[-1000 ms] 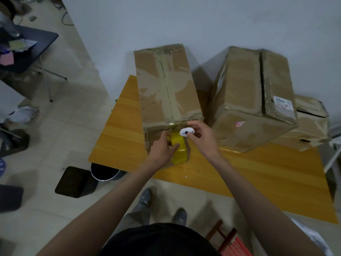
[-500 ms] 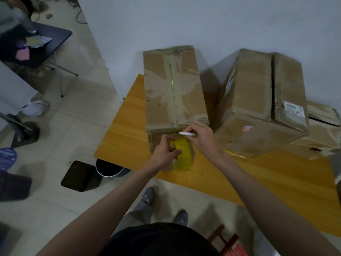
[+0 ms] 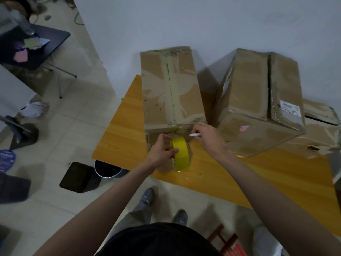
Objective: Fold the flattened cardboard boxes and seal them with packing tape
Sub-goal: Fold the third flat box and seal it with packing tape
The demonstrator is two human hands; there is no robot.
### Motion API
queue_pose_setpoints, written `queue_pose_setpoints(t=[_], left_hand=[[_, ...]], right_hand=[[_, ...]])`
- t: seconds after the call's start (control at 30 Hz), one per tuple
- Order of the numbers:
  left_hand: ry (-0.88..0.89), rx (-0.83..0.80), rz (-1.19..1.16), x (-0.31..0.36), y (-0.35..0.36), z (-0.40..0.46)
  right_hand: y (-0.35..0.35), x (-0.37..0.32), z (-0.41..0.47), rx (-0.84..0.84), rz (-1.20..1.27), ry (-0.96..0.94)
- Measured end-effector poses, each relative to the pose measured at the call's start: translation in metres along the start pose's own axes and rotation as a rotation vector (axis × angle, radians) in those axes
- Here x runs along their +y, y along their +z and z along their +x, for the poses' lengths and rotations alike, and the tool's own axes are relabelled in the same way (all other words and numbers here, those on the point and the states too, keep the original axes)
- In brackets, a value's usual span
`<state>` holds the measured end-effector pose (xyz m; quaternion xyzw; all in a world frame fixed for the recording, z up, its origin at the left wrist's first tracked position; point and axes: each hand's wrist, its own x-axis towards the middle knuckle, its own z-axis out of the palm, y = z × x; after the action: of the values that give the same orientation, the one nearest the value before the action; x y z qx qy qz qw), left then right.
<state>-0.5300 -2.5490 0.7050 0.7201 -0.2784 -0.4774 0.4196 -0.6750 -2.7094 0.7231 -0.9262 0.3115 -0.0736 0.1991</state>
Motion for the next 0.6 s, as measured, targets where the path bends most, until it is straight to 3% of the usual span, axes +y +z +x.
queue_pose_setpoints(t=[0.43,0.6], left_hand=[[-0.026,0.019,-0.018,0.022,0.006,-0.011],[-0.034,0.033,-0.017,0.019,0.007,-0.009]], right_hand=[[0.096,0.087,-0.100,-0.320,0.294,0.736],[0.138,0.106,-0.127,-0.310,0.267,0.800]])
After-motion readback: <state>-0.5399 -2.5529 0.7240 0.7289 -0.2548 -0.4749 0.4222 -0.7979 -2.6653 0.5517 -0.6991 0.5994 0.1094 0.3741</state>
